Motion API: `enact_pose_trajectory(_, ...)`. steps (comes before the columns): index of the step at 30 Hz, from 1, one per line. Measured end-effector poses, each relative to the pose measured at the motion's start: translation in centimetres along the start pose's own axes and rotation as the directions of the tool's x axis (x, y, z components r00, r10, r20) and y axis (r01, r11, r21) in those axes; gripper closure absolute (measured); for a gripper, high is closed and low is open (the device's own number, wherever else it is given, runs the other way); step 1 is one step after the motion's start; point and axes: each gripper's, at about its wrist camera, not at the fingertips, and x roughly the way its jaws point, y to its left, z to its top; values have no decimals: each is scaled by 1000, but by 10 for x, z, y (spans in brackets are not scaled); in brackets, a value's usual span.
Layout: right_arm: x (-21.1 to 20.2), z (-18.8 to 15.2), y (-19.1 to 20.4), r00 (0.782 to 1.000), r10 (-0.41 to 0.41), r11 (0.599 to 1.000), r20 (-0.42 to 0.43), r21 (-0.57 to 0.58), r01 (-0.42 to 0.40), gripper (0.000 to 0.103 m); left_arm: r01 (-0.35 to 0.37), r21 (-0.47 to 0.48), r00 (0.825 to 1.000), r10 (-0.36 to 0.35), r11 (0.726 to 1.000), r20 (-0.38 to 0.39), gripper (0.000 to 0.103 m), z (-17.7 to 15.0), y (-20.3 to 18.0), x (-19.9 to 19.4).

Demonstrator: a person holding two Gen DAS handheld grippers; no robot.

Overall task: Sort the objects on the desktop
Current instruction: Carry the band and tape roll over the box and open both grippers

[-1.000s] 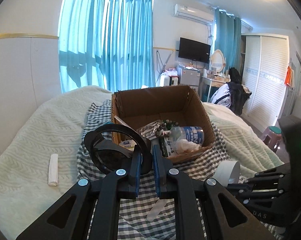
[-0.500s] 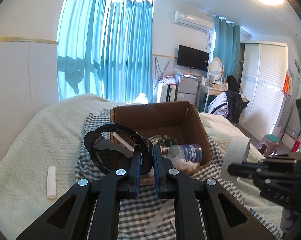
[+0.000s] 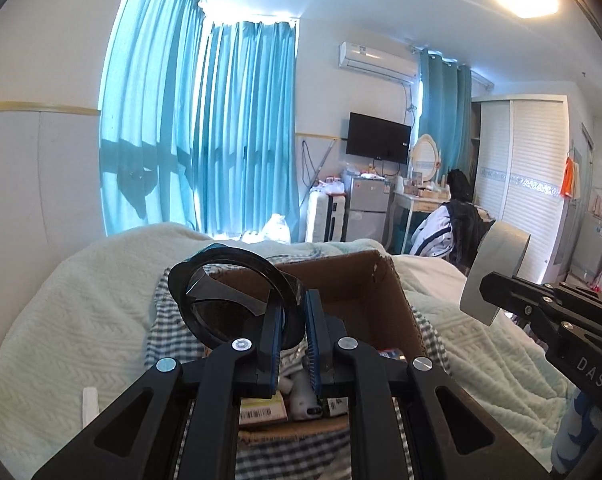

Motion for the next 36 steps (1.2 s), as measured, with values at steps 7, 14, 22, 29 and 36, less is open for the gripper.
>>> enact_pose_trajectory(7,32,3,-8,999,-10,1000,48,-14,11,100,1,-1,1000,-1,1000,12,92,5,5,38)
enact_pose_trajectory(14,77,-12,-18,999,19,1000,30,-14,-18,100,-3,-15,1000,3,1000,-9,92,-10,22,88)
enact_pose_trajectory(22,146,-38,-25,996,47,998,-75,-28,-50,100,4,-23,995,-6,1000,-96,92,-37,33,148)
enact_pose_trajectory(29,186,-54,-42,990,31,999,-138,12,-29,99,-15,-12,989,13,1000,-150,84,-58,31,171)
enact_pose_trajectory(36,188,-63,-48,986,18,1000,-167,17,-16,58,-47,-28,992,43,999,-117,32,-51,35,159)
